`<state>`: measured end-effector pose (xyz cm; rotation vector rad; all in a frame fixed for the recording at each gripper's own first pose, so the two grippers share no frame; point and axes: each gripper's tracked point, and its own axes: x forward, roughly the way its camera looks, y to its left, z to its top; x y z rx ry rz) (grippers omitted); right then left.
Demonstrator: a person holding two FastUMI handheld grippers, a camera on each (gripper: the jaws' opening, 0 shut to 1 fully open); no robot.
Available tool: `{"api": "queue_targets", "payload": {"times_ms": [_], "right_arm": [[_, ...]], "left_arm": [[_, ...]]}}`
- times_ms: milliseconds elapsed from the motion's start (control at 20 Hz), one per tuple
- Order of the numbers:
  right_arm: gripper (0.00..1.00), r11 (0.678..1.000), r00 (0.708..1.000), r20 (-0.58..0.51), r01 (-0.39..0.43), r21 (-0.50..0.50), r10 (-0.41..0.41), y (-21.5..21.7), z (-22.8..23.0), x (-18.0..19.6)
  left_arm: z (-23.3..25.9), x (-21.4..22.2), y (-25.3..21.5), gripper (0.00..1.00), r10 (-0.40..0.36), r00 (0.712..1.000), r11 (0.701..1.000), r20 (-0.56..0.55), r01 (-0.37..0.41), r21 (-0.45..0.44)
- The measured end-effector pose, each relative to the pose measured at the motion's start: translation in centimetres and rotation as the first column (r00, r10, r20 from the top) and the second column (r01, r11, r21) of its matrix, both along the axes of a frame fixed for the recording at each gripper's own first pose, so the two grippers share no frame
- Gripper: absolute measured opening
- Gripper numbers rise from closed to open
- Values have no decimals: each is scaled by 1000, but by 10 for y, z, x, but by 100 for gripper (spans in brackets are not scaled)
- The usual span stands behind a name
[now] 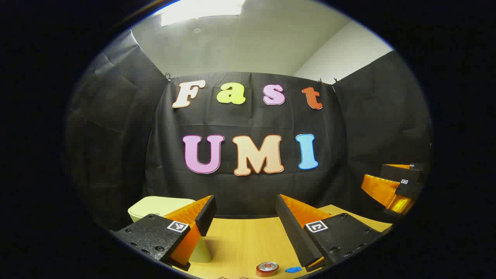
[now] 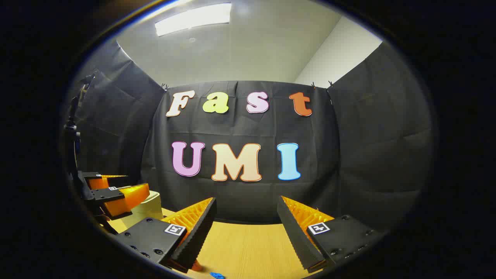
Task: Press the lid of the desktop garbage bin to open it, pick up the crumpled paper on the desktop and throw it into the bin, then pick up the pop can on the desktop and drop it into the bin, and finally close the garbage bin lid.
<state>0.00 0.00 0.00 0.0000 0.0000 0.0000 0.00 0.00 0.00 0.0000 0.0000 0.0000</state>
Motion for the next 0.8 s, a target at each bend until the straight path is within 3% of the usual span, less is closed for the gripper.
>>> {"api": "queue_targets", "payload": {"times_ms": [450,800], "right_arm": [[100,999,999,0,-33,-8,33,15,-6,6],[98,1000,1000,0,-16,-24,16,0,-11,11]], "left_arm": [[-15,-4,11,92,17,999,1000,-33,-17,22],[-28,-11,30,93,66,995,998,-77,-64,22]]}}
